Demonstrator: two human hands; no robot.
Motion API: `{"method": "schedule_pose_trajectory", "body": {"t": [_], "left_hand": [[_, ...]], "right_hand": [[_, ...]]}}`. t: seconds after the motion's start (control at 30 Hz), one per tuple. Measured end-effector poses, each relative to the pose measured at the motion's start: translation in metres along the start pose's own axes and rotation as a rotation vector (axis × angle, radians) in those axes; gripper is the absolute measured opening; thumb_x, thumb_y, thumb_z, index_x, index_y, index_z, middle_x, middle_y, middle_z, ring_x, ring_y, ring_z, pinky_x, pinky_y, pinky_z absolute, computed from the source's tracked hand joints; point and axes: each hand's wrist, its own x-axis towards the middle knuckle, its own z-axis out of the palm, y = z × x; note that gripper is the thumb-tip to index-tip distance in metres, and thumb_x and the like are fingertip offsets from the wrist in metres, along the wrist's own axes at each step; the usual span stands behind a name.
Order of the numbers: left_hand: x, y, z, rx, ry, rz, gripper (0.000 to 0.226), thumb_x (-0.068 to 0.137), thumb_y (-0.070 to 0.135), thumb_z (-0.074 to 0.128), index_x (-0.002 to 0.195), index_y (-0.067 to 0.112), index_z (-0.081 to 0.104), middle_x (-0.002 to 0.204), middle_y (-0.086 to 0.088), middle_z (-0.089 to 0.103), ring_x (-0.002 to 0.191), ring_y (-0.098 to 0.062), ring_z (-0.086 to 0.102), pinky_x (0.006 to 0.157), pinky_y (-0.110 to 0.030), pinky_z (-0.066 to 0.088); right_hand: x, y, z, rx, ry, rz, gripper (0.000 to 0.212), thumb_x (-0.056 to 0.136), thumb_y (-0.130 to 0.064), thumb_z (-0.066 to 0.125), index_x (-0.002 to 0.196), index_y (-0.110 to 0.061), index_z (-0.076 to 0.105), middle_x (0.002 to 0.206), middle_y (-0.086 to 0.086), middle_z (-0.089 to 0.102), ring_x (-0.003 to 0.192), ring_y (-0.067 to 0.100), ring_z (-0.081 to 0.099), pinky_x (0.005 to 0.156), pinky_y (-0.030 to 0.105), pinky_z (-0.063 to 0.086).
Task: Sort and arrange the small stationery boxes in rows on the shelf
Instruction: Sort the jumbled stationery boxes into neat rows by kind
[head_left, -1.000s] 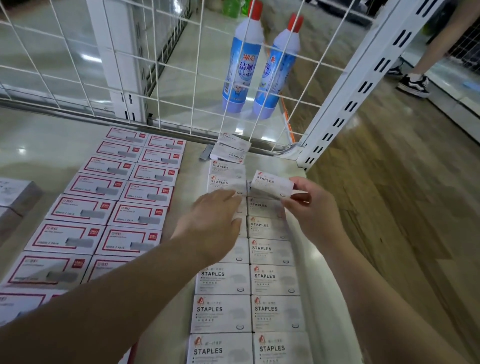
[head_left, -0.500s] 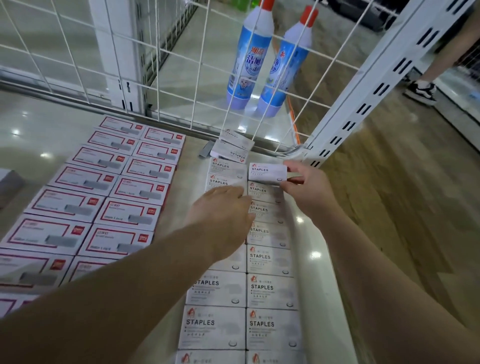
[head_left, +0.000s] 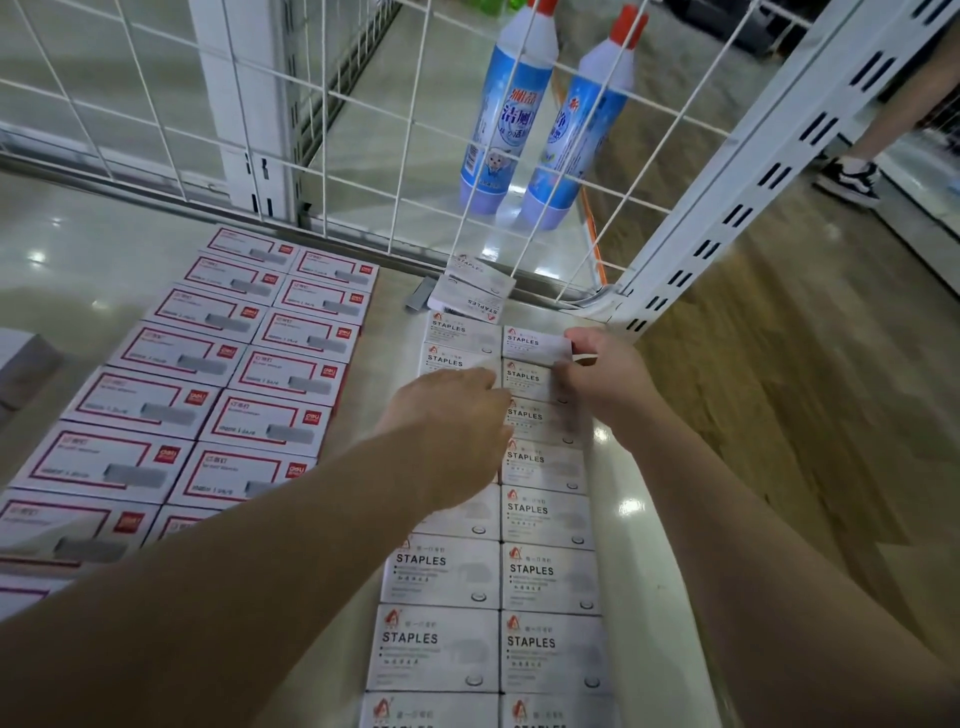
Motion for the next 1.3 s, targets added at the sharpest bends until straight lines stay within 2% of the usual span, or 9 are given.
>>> {"method": "schedule_pose_trajectory", "body": {"t": [0.13,0.2,0.27,0.47,0.73,0.83,0.93,1.03,1.3], "left_hand": [[-0.001,-0.001,0.001,0.005,0.003,0.002,0.043,0.098,0.038,0.031,0.137,0.021,0.039,0.138,0.004,0.041,0.125,-0.015,0.041,0.102,-0.035,0.039],[0.0,-0.001,0.0,0.008,0.0,-0.001,0.043,0.098,0.038,0.031,0.137,0.021,0.039,0.138,0.004,0.04,0.125,-0.015,0.041,0.101,-0.036,0.04],[-0.001,-0.001,-0.001,0.007,-0.004,0.0,0.043,0.098,0.038,0.031,0.137,0.022,0.038,0.139,0.004,0.039,0.125,-0.015,0.041,0.101,-0.036,0.041],[-0.002,-0.002,-0.002,-0.004,-0.016,0.006,0.044,0.098,0.039,0.032,0.139,0.022,0.036,0.142,0.005,0.036,0.127,-0.015,0.039,0.102,-0.036,0.04],[-0.001,-0.008,-0.007,-0.046,-0.011,-0.044,0.043,0.099,0.036,0.03,0.14,0.022,0.035,0.147,0.006,0.032,0.133,-0.014,0.033,0.108,-0.034,0.032],[0.002,-0.019,-0.007,0.016,0.022,-0.125,0.043,0.099,0.034,0.032,0.138,0.019,0.036,0.146,0.001,0.033,0.133,-0.017,0.032,0.108,-0.035,0.029],[0.003,-0.027,-0.01,0.037,0.01,-0.142,0.045,0.099,0.032,0.032,0.142,0.017,0.031,0.151,-0.001,0.026,0.138,-0.019,0.025,0.112,-0.036,0.023],[0.001,-0.032,-0.011,0.015,-0.044,-0.116,0.05,0.1,0.032,0.029,0.147,0.015,0.019,0.156,0.0,0.013,0.142,-0.017,0.015,0.114,-0.033,0.015],[0.004,-0.041,-0.017,-0.028,-0.093,-0.106,0.049,0.099,0.036,0.03,0.145,0.02,0.026,0.154,0.006,0.018,0.137,-0.018,0.027,0.111,-0.04,0.028]], "right_hand": [[0.001,-0.004,0.002,0.001,0.009,0.022,0.042,0.091,-0.007,0.052,0.131,-0.016,0.051,0.101,-0.002,0.052,0.088,0.013,0.053,0.074,0.025,0.046],[0.001,-0.006,0.004,-0.005,0.009,-0.009,0.032,0.091,-0.009,0.051,0.121,-0.018,0.06,0.092,-0.003,0.057,0.081,0.015,0.055,0.073,0.029,0.049],[0.0,-0.009,0.005,-0.023,0.015,-0.021,0.023,0.092,-0.012,0.052,0.11,-0.018,0.066,0.097,0.002,0.064,0.084,0.02,0.059,0.077,0.033,0.051],[0.002,-0.01,0.008,-0.056,0.023,0.02,0.021,0.09,-0.013,0.053,0.102,-0.022,0.067,0.11,0.015,0.061,0.096,0.03,0.06,0.083,0.038,0.052],[0.004,-0.009,0.008,-0.11,-0.004,0.031,0.028,0.092,-0.01,0.048,0.112,-0.022,0.063,0.105,0.01,0.052,0.092,0.023,0.05,0.075,0.026,0.04],[0.004,-0.008,0.014,-0.155,0.066,0.047,0.04,0.092,-0.013,0.048,0.13,-0.024,0.053,0.135,0.013,0.042,0.119,0.027,0.045,0.093,0.033,0.043],[0.003,-0.012,0.02,-0.184,0.173,-0.008,0.043,0.091,-0.017,0.051,0.134,-0.02,0.049,0.134,0.015,0.043,0.125,0.028,0.04,0.104,0.039,0.037],[0.007,-0.019,0.022,-0.177,0.172,-0.049,0.042,0.09,-0.016,0.053,0.133,-0.015,0.05,0.129,0.013,0.049,0.121,0.026,0.045,0.101,0.036,0.038],[0.023,-0.045,0.032,-0.21,0.083,-0.116,0.038,0.09,-0.024,0.06,0.126,-0.013,0.056,0.126,0.007,0.057,0.115,0.019,0.052,0.087,0.023,0.036]]}}
